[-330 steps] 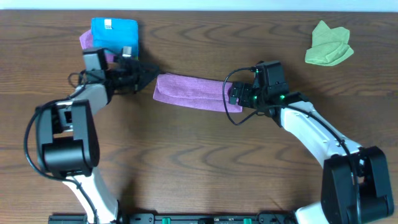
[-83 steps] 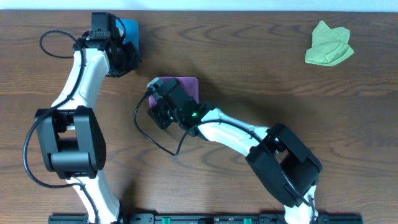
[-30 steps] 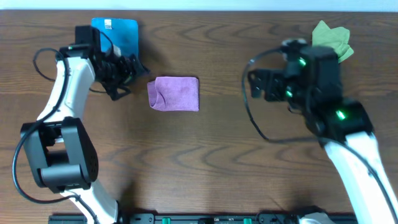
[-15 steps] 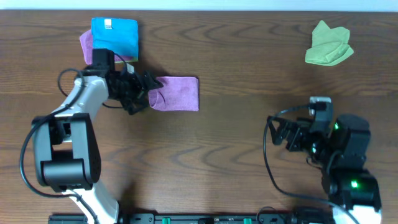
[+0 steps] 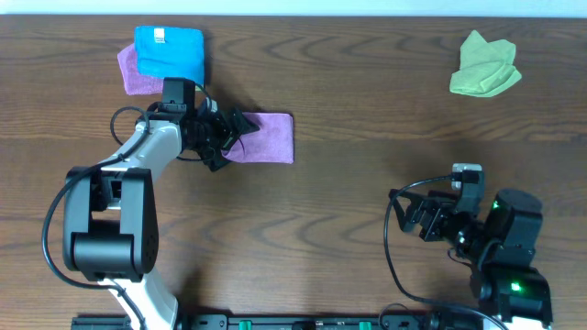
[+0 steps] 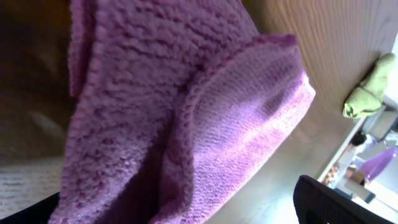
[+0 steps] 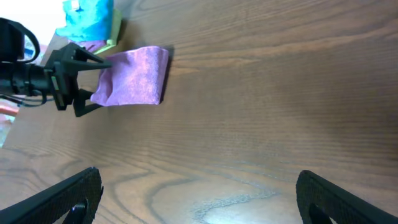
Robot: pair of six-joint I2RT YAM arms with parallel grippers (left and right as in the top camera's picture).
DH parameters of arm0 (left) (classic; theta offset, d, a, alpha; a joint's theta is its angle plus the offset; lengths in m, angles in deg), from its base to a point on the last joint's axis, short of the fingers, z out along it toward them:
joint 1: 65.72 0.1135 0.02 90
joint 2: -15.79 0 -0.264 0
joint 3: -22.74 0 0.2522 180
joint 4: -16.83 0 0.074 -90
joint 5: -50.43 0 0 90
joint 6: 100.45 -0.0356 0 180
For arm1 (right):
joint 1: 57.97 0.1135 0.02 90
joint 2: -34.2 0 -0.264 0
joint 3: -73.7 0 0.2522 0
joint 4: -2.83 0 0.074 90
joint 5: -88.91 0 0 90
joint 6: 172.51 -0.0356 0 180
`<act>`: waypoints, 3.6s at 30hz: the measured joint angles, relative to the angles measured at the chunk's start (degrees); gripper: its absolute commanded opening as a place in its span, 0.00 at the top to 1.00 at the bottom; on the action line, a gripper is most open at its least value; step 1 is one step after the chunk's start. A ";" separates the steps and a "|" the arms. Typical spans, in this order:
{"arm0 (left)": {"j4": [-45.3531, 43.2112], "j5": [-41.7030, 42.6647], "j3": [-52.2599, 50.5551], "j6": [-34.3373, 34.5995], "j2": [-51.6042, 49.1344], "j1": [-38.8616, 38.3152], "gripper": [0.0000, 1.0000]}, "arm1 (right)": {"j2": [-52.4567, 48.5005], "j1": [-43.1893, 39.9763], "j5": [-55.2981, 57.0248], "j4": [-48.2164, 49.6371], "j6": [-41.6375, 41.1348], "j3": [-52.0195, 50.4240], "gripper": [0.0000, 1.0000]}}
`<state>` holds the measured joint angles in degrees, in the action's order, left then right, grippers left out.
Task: Fold the cloth
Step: 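Grasp the folded purple square's left edge with the left gripper, then carry the purple square with the left gripper onto the blue cloth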
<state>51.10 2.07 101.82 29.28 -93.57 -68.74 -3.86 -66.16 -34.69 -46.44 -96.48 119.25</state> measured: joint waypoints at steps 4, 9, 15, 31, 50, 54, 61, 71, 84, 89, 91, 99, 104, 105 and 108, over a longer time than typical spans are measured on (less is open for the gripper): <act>0.00 -1.49 0.00 0.79 0.00 -0.04 0.05 | -0.02 0.00 -0.26 0.00 -0.02 0.00 0.01; 0.74 -2.03 0.00 0.85 0.00 -0.04 0.05 | -0.02 0.00 -0.33 0.04 0.00 0.00 0.01; 1.66 -3.23 0.00 0.98 0.00 -0.04 0.05 | -0.02 0.00 -0.33 0.17 0.00 0.00 0.01; -5.01 -4.94 -0.04 4.63 -1.86 -3.06 0.44 | -0.02 0.00 -0.35 0.17 0.00 0.00 0.01; -12.55 -6.60 0.02 2.43 -6.21 -6.05 0.73 | -0.02 0.00 -0.48 0.20 0.00 0.00 0.01; -16.33 -3.02 0.28 2.01 -8.41 -6.10 0.90 | -0.02 0.00 -0.48 0.17 0.00 0.00 0.01; -21.00 0.37 0.31 0.52 -10.45 -6.10 0.94 | -0.02 0.00 -0.50 0.17 0.00 -0.02 0.01; -8.68 0.44 14.56 -0.26 -10.43 -6.03 0.94 | -0.02 0.00 -0.50 0.15 -0.02 -0.04 0.01; 1.29 -9.66 38.73 -3.67 -8.90 -0.33 0.94 | -0.02 0.00 -0.50 0.17 0.00 -0.04 0.01; -0.26 -13.70 38.97 -4.07 -8.83 2.16 0.94 | -0.02 0.00 -0.50 0.20 -0.02 -0.04 0.01; -1.46 -14.71 38.97 -4.39 -8.83 3.08 0.94 | -0.02 0.00 -0.50 0.17 0.00 -0.04 0.01; -3.91 -17.07 38.97 -5.64 -8.83 6.45 0.94 | -0.02 0.00 -0.50 0.17 -0.02 -0.04 0.01; -5.68 -18.36 38.97 -6.36 -8.83 7.32 0.94 | -0.02 0.00 -0.50 0.17 0.00 -0.04 0.01; -5.99 -18.53 38.97 -6.51 -8.83 7.32 0.94 | -0.02 0.00 -0.50 0.17 0.00 -0.04 0.01; -7.02 -18.78 38.97 -6.64 -8.92 7.32 0.94 | -0.02 0.00 -0.50 0.17 0.00 -0.04 0.01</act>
<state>44.09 -16.70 140.79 22.63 -102.49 -61.42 -3.88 -66.16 -35.19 -46.26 -96.48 119.21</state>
